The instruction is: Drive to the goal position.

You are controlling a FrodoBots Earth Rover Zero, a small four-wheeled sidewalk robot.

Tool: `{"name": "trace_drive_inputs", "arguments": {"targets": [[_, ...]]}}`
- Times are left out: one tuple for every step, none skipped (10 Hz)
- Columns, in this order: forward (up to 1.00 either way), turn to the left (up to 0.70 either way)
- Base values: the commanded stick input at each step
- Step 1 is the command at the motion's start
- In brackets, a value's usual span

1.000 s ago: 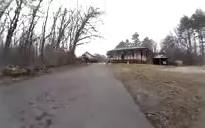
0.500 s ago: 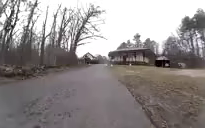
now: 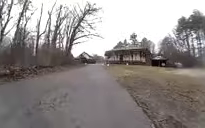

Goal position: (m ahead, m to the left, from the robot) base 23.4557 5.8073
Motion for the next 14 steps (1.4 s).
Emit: {"name": "trace_drive_inputs", "arguments": {"targets": [[1.0,0.0],[1.0,0.0],[1.0,0.0],[1.0,0.0],[1.0,0.0],[1.0,0.0],[1.0,0.0],[1.0,0.0],[1.0,0.0],[1.0,0.0],[1.0,0.0],[1.0,0.0],[1.0,0.0],[1.0,0.0]]}}
